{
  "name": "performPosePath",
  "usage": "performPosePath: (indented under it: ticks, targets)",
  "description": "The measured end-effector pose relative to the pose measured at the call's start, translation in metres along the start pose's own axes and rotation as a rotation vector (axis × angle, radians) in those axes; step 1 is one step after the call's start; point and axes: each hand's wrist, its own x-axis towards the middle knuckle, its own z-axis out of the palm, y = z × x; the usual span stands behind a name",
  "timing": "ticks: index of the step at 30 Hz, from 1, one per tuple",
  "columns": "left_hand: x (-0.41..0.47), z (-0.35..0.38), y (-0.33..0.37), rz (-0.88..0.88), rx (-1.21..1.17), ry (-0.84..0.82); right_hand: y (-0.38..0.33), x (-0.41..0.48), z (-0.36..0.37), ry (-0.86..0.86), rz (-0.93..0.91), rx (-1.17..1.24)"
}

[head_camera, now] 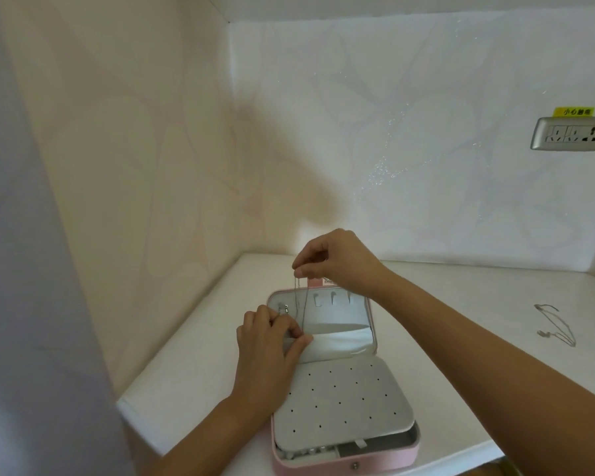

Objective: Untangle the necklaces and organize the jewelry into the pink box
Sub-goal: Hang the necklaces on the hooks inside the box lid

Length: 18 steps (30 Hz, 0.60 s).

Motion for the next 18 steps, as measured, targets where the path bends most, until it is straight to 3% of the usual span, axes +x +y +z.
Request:
performPosePath:
  ticks: [18]
  targets:
    - [-0.001, 0.004, -0.005, 0.027, 0.013, 0.024, 0.029, -0.007, 0.021, -0.034, -0.29, -0.562]
